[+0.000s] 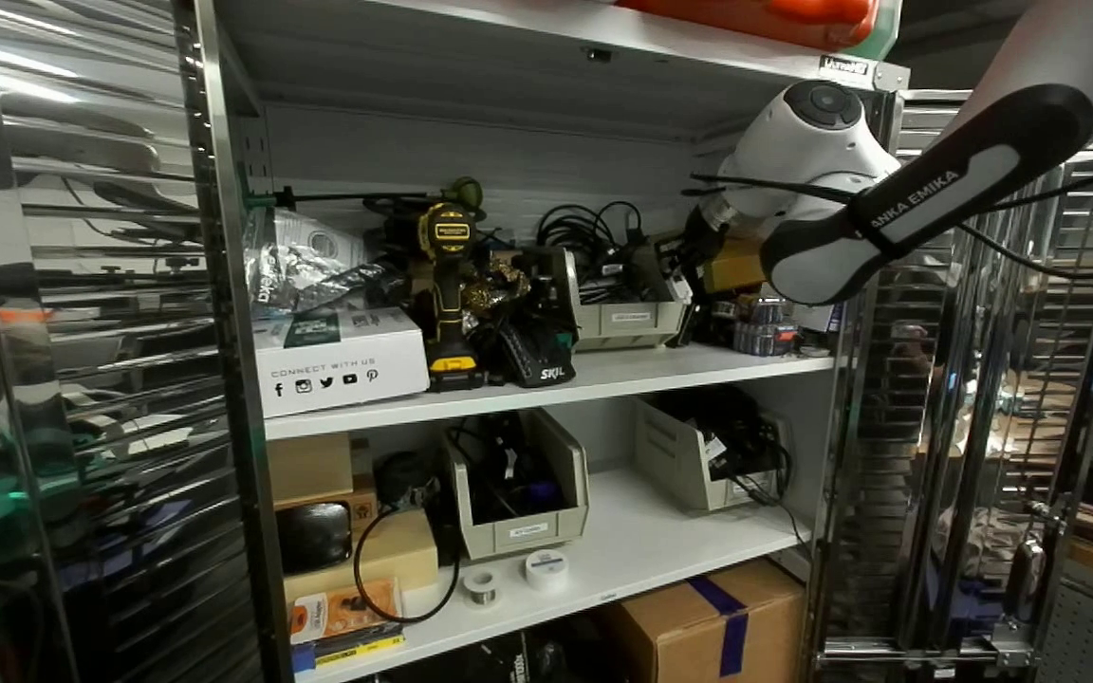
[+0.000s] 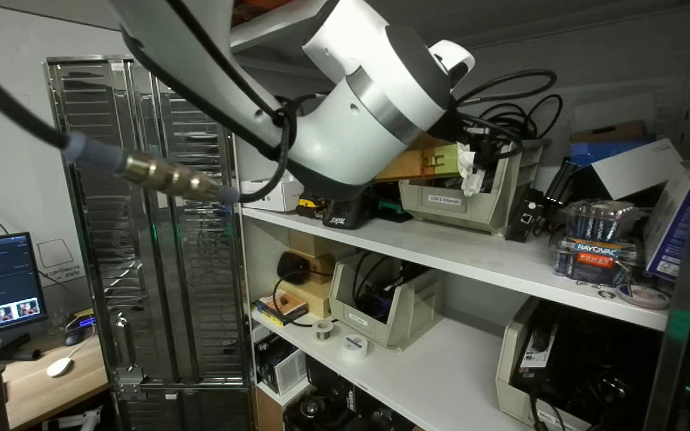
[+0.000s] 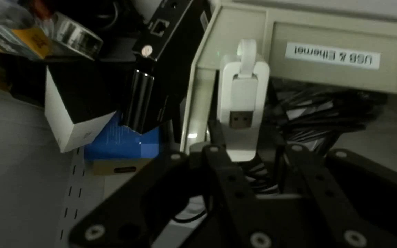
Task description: Put the white cable in the storage box
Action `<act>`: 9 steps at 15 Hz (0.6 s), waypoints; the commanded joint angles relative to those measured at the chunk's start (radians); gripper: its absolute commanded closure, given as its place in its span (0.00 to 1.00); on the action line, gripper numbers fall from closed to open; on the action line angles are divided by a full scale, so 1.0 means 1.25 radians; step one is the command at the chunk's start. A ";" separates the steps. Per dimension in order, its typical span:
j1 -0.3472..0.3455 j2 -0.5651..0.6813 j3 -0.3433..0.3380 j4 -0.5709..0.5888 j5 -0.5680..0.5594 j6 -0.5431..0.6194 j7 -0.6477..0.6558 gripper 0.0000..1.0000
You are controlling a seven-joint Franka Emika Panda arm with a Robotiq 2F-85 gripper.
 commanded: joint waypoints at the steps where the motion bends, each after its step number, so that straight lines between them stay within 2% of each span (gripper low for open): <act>1: 0.069 0.081 -0.061 0.163 -0.092 0.007 0.215 0.86; 5: 0.134 0.176 -0.112 0.309 -0.182 -0.002 0.435 0.86; 9: 0.175 0.299 -0.160 0.439 -0.243 -0.020 0.564 0.86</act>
